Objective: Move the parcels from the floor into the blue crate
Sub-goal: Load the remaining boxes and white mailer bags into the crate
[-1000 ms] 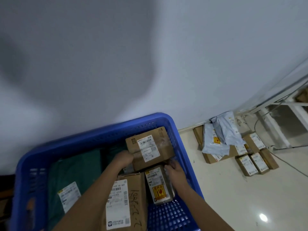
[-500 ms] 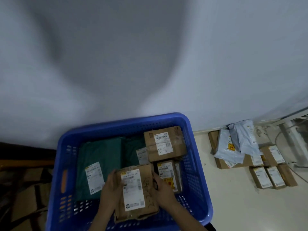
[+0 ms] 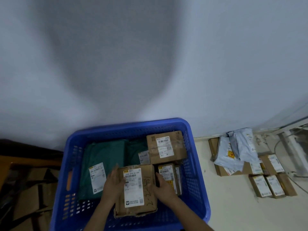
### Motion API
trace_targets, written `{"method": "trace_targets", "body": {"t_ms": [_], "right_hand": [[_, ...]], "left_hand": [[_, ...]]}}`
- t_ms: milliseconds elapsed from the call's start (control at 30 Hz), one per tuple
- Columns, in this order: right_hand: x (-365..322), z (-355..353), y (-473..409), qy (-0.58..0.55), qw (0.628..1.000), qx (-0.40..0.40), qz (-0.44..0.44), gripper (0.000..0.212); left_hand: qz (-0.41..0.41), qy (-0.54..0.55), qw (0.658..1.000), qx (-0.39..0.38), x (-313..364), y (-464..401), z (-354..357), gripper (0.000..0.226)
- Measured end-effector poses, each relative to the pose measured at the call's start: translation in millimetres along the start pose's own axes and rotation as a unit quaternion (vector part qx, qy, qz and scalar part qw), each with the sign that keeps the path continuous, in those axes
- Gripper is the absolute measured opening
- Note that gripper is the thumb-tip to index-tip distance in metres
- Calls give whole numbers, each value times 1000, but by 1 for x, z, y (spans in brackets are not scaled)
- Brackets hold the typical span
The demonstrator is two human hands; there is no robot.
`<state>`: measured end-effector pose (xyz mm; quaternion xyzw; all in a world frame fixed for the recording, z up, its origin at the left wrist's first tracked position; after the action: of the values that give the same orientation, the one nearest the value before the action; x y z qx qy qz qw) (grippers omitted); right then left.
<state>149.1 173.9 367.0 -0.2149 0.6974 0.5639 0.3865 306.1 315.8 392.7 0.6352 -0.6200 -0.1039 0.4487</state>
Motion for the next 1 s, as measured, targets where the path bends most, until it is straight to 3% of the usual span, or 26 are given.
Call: {"method": "trace_targets", "body": {"t_ms": [100, 233, 333, 567, 733, 1000], "right_hand": [[-18, -27, 16, 6, 999, 33, -22, 69], [-53, -85, 53, 43, 994, 66, -78, 46], [-82, -133, 87, 76, 986, 104, -108, 51], [-120, -223, 194, 95, 961, 222, -136, 60], [-110, -270, 287, 81, 933, 316, -154, 59], [-63, -297, 436, 40, 896, 416, -147, 57]], "left_hand": [[-10, 43, 998, 37, 13, 17, -17, 74], [17, 75, 993, 86, 54, 59, -36, 67], [50, 86, 991, 85, 91, 96, -37, 62], [122, 59, 990, -32, 204, 191, 20, 50], [231, -8, 967, -110, 278, 276, 54, 45], [322, -37, 935, -146, 308, 387, 128, 38]]}}
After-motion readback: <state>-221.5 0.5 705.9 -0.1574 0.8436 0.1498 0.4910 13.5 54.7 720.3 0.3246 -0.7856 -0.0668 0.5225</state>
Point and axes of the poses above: each hand's wrist, its own y-axis away from the middle knuckle, its own z-axis out of the palm, x = y × z, the point moved 5 cm from there along -y, towards the middle knuckle, and after that the axes turned 12 degrees about -z, right-handed, at the moved point
